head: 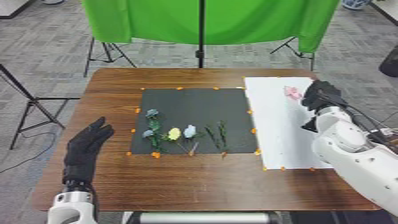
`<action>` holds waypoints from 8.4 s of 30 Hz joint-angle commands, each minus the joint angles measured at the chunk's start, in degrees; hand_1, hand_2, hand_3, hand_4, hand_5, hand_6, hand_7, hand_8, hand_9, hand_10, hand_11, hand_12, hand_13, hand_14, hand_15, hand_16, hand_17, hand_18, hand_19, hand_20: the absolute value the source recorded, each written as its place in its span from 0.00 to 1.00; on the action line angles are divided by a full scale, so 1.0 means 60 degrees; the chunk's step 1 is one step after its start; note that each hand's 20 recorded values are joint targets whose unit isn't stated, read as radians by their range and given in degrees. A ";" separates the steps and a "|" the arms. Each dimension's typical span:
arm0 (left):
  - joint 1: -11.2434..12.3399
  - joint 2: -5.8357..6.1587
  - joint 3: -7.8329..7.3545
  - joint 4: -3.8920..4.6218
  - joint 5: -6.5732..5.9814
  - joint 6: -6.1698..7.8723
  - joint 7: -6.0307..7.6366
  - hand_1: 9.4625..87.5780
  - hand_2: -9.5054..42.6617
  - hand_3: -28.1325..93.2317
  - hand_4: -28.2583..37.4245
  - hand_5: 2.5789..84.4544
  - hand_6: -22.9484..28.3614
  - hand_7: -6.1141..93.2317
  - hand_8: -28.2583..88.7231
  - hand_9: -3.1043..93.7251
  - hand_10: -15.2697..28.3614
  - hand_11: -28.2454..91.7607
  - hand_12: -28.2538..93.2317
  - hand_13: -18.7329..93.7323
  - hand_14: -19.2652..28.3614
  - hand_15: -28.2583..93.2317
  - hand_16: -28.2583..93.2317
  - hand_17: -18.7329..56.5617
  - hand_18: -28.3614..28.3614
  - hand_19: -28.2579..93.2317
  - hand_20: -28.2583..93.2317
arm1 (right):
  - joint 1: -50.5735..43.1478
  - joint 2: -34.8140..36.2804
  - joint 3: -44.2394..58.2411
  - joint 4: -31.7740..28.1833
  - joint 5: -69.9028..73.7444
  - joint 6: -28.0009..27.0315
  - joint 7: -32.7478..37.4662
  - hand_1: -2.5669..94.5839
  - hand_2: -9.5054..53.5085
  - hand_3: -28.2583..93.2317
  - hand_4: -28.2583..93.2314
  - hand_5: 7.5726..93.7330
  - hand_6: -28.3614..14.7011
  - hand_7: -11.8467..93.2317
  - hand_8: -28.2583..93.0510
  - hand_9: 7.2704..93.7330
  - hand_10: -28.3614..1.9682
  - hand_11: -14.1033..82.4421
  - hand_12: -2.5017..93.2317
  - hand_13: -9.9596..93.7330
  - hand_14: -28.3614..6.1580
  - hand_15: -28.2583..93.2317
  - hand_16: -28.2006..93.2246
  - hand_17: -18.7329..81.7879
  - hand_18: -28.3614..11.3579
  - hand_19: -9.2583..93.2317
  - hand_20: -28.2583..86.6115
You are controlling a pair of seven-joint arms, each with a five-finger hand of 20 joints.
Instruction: Arrange flowers
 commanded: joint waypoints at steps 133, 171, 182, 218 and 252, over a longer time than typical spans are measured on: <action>0.0162 -0.0062 0.0033 -0.0018 0.0062 -0.0176 -0.0079 0.23 0.23 0.77 0.11 0.54 0.54 0.14 0.19 0.50 0.66 0.37 0.32 0.47 0.77 0.39 0.23 0.31 0.72 0.29 0.38 | 0.0273 0.1095 -0.1342 -0.3046 -0.0054 -0.1781 -0.1631 0.67 0.00 0.69 0.06 0.86 0.70 0.29 0.29 1.00 0.66 0.26 0.39 1.00 0.80 0.70 0.51 0.87 0.46 1.00 0.72; 0.0052 0.0032 0.0055 0.0082 0.0134 -0.0588 -0.0074 0.23 0.22 0.77 0.12 0.53 0.54 0.14 0.19 0.50 0.66 0.36 0.33 0.47 0.76 0.39 0.24 0.30 0.73 0.29 0.38 | -0.3650 0.0104 0.3102 -0.5072 0.2413 -0.4015 -0.2348 0.30 0.00 0.70 0.07 0.76 0.60 0.27 0.17 0.87 0.45 0.38 0.26 0.98 0.72 0.66 0.52 0.84 0.47 1.00 0.67; -0.0402 0.0169 0.0616 0.0348 0.0087 -0.0665 0.1275 0.22 0.13 0.81 0.12 0.56 0.52 0.15 0.19 0.52 0.66 0.36 0.33 0.50 0.75 0.40 0.24 0.39 0.68 0.29 0.42 | -0.6990 -0.4280 0.6152 -0.4482 1.0339 -0.1810 -0.7957 0.18 0.13 0.83 0.09 0.43 0.67 0.21 0.17 0.47 0.44 0.20 0.18 0.44 0.41 0.31 0.39 0.38 0.33 0.14 0.49; -0.0384 -0.0414 0.0437 0.0177 0.1526 -0.1103 0.0816 0.22 0.15 0.79 0.11 0.57 0.49 0.14 0.19 0.71 0.70 0.50 0.37 0.50 0.76 0.36 0.25 0.29 0.71 0.24 0.38 | -0.8071 -0.5551 0.5942 -0.5147 0.8595 0.1592 -0.9047 0.13 0.17 0.86 0.08 0.42 0.65 0.21 0.16 0.56 0.51 0.22 0.15 0.66 0.55 0.38 0.27 0.57 0.37 0.17 0.58; -0.0308 -0.0441 0.0327 0.0152 0.1099 -0.1132 0.0612 0.21 0.15 0.80 0.11 0.60 0.51 0.17 0.19 0.52 0.65 0.35 0.34 0.46 0.75 0.35 0.26 0.30 0.72 0.26 0.39 | -0.8107 -0.5388 0.6064 -0.5207 0.8717 0.0585 -0.8439 0.21 0.30 0.81 0.06 0.51 0.69 0.23 0.15 0.64 0.56 0.23 0.12 0.63 0.45 0.37 0.27 0.60 0.34 0.15 0.63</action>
